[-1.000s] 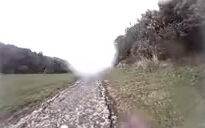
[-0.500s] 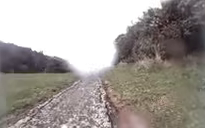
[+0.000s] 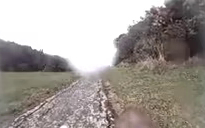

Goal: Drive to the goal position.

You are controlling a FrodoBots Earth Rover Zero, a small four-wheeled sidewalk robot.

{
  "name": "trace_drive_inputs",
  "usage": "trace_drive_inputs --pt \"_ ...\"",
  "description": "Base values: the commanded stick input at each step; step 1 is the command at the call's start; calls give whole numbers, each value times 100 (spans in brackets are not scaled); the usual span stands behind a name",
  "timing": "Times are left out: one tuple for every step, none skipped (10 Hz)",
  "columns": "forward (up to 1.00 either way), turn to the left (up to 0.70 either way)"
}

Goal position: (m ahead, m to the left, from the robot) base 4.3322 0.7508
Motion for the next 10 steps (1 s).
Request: trace_drive_inputs --pt "70 0" --pt "70 0" --pt "70 0" --pt "70 0" --pt "70 0" --pt "70 0" --pt "70 0" --pt "70 0" --pt "70 0" --pt "70 0"
